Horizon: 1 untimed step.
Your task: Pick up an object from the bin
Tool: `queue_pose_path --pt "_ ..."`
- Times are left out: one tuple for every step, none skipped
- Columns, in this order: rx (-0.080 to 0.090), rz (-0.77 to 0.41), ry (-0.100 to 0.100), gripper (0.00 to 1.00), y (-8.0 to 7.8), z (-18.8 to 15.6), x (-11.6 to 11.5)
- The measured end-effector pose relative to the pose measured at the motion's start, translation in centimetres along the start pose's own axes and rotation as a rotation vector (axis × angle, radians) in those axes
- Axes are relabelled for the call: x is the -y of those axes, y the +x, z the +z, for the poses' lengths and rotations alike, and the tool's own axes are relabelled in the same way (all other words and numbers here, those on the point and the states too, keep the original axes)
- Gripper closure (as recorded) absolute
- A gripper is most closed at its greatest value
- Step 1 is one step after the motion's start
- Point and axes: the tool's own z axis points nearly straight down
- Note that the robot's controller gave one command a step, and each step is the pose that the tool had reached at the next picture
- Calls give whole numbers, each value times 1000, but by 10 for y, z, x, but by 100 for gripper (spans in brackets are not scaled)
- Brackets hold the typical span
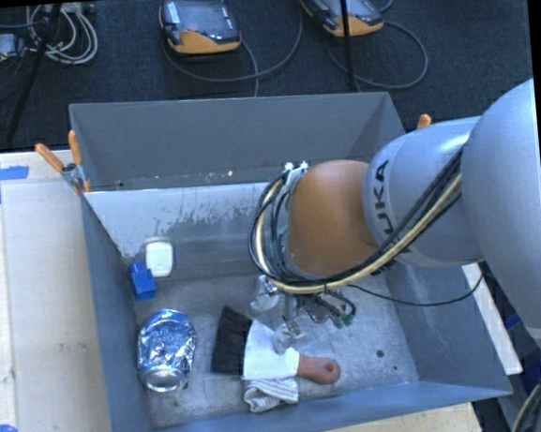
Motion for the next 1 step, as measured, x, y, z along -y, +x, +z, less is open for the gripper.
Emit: queue_pose_path --pt "0 -1 0 100 0 0 0"
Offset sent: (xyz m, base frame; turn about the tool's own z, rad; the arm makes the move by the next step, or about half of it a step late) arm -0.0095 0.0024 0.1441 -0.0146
